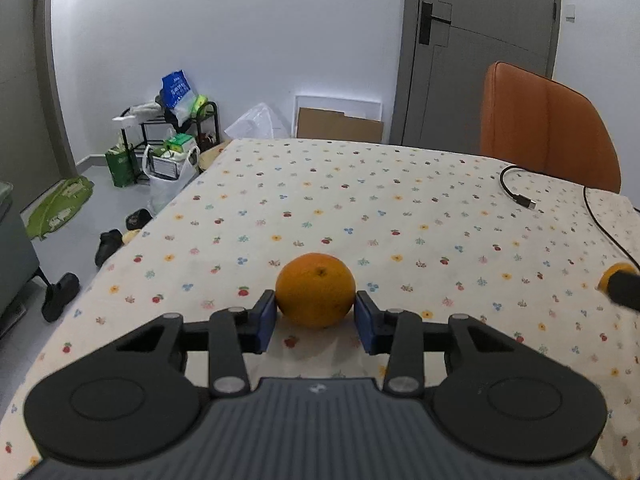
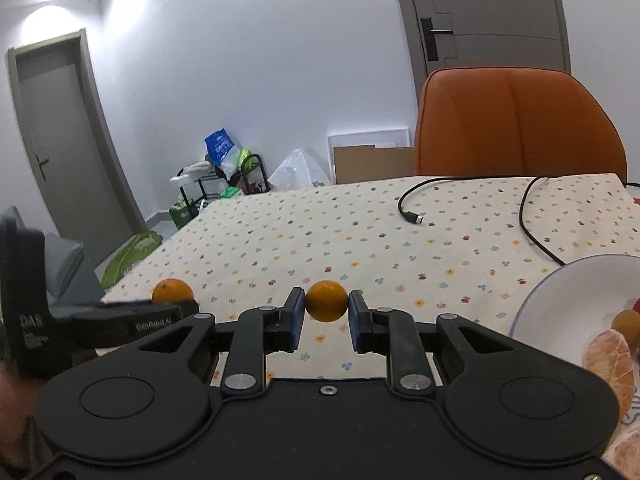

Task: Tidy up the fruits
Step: 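Grasp the large orange with the left tool while the right tool holds the small orange, then carry both oranges over the white bowl and open both tools to drop them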

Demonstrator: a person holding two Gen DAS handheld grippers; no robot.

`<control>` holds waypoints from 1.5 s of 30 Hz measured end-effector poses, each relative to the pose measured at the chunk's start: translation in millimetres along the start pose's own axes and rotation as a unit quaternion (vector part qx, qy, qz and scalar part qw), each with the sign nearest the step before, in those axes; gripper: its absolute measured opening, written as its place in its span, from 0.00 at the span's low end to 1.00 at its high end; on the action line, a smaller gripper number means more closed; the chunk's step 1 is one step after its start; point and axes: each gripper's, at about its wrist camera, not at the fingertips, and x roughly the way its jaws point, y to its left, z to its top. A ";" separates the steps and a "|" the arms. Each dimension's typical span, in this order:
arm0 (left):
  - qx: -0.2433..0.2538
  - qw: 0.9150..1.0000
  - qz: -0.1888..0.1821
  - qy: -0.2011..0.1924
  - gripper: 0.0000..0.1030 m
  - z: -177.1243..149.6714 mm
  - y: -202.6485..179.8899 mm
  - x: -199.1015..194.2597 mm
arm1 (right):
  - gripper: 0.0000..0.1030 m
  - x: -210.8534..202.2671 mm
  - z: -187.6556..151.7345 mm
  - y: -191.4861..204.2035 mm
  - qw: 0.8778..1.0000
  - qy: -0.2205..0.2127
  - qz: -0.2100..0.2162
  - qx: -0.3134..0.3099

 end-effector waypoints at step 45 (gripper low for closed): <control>0.105 0.972 -0.206 -0.044 0.39 -12.8 -195.9 -92.5 | 0.21 -128.2 -27.2 -141.7 0.986 -0.062 -0.121 0.093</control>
